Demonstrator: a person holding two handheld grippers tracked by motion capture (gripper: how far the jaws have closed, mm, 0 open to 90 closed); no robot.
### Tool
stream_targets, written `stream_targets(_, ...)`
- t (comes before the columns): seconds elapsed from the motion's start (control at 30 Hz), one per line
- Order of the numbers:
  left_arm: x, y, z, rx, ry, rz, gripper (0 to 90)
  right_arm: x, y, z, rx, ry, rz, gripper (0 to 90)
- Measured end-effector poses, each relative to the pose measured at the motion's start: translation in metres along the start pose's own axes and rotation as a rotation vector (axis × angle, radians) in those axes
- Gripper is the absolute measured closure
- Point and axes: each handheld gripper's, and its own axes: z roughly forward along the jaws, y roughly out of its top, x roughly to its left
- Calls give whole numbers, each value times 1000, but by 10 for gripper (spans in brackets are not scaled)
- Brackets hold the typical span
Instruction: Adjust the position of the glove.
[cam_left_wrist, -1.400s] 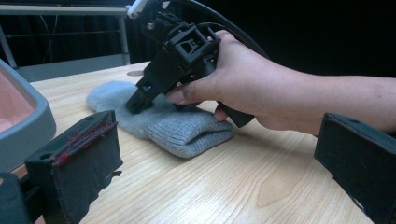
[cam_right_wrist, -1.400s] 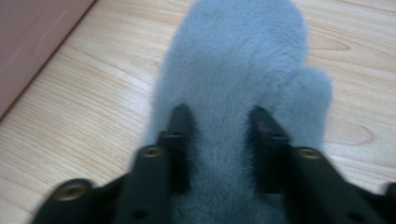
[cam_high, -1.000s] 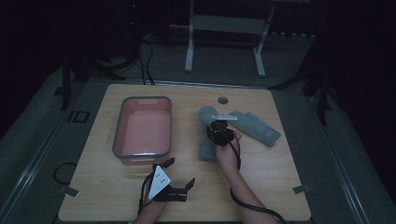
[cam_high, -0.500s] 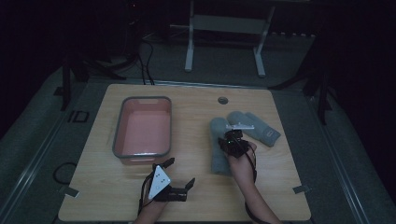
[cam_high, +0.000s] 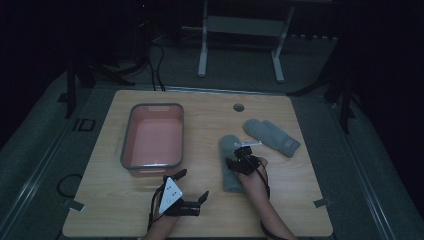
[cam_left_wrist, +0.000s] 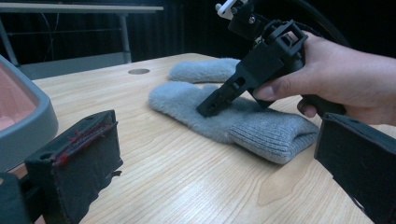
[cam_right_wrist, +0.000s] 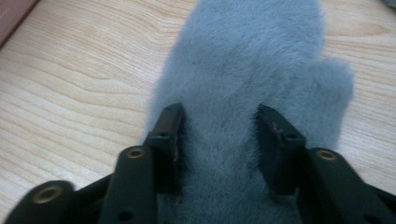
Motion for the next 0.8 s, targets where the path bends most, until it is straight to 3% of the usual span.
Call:
stream_targets(0.13,0,0,0,-1,1,-3,5,2,0,2,-4,16,-26,422)
stream_targets(0.27,0,0,0,-1,1,-4,5,-1,1,0,2,57,-20,324)
stream_targets(0.4,0,0,0,1,-3,-7,5,-3,6,-13,-18,98,-26,261)
stream_targets(0.47,0,0,0,1,-2,-7,5,-6,9,-23,-37,121,-37,292)
stream_targets(0.53,0,0,0,1,-2,-7,4,-9,12,-30,-56,111,-50,302)
stream_targets(0.57,0,0,0,0,-3,-8,5,-16,17,-41,-92,99,-86,335)
stream_targets(0.67,0,0,0,0,-3,-9,5,-35,23,-55,-137,79,-113,396)
stream_targets(0.73,0,0,0,-1,-3,-11,5,-53,26,-64,-165,27,-140,463)
stream_targets(0.8,1,0,0,-1,-3,-13,5,-75,29,-70,-189,26,-144,498)
